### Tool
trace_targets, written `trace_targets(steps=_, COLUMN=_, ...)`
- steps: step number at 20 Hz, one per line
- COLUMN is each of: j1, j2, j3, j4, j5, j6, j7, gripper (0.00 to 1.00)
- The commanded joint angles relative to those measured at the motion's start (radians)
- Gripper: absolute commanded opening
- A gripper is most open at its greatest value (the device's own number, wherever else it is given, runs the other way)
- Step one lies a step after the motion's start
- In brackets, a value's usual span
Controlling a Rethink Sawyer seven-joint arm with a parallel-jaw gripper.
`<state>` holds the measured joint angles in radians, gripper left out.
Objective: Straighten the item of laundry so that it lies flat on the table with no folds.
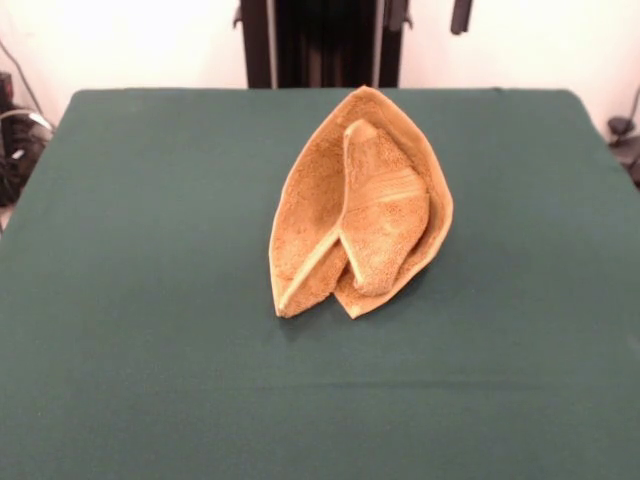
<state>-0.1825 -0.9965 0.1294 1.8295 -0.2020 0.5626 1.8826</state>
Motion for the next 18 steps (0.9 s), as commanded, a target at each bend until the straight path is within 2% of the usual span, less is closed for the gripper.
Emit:
trace_targets(steps=1, j1=-0.040, j2=0.012, j3=0.063, j4=-0.004, j5=0.053, j6=0.250, j7=-0.022, gripper=1.00)
trace_targets(steps=5, j1=-0.031, j2=0.038, j3=0.070, j4=-0.043, j5=0.042, j6=0.262, j7=-0.013, gripper=1.00)
trace_targets(steps=11, j1=-0.030, j2=0.141, j3=0.102, j4=-0.278, j5=0.016, j6=0.392, j7=-0.025, gripper=1.00)
trace_targets(steps=13, j1=-0.029, j2=0.159, j3=0.105, j4=-0.318, j5=0.004, j6=0.407, j7=-0.034, gripper=1.00)
trace_targets(steps=18, j1=-0.015, j2=0.223, j3=0.115, j4=-0.390, j5=0.005, j6=0.374, j7=-0.008, gripper=1.00)
